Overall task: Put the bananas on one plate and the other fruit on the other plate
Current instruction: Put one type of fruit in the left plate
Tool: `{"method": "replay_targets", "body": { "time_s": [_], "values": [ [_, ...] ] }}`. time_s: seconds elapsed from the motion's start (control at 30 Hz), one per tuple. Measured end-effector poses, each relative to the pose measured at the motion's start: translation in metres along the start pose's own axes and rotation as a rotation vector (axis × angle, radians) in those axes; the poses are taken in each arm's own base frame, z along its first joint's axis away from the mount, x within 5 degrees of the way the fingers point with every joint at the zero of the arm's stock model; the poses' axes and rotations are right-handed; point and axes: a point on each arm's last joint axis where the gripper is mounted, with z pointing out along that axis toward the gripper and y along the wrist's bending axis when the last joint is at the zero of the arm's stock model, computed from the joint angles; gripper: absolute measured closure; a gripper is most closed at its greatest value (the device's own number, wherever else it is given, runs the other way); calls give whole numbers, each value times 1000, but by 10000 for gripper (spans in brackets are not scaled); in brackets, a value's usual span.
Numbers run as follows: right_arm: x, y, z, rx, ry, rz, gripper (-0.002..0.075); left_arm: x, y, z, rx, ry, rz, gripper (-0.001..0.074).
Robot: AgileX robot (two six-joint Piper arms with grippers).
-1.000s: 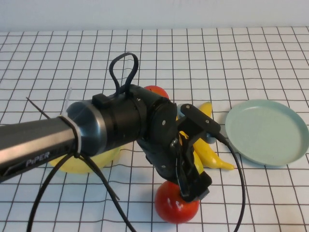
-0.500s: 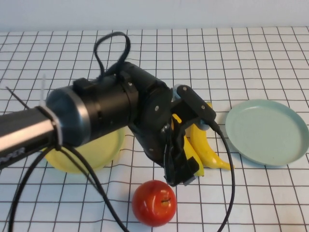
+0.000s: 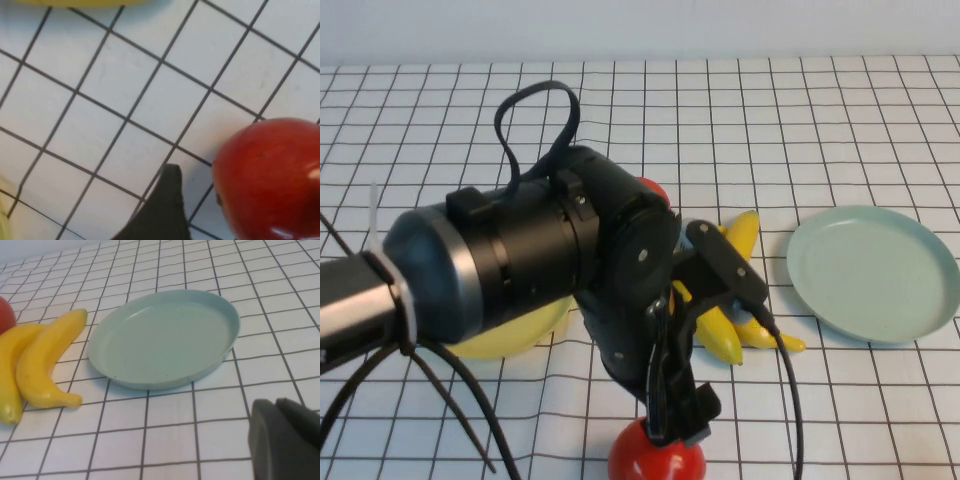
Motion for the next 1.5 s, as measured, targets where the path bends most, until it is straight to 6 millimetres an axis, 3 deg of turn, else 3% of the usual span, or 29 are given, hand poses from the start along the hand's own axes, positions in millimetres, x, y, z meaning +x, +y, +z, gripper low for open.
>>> {"method": "replay_targets", "body": {
  "time_s": [0.27,0.6,0.83,1.13,1.27,1.5],
  "values": [
    [0,0,0,0,0,0,741,8,-4,15,30,7,-20,66],
    [0,0,0,0,0,0,741,5,-27,17,50,15,8,66],
    [0,0,0,0,-2,0,741,14,-33,-2,0,38,22,66],
    [0,0,0,0,-2,0,741,29,-40,-30,21,55,-104,66],
    [0,0,0,0,-2,0,741,40,-45,-34,60,47,-135,66],
    [0,0,0,0,-2,0,741,81,-51,-25,67,36,-165,66]
  ]
}}
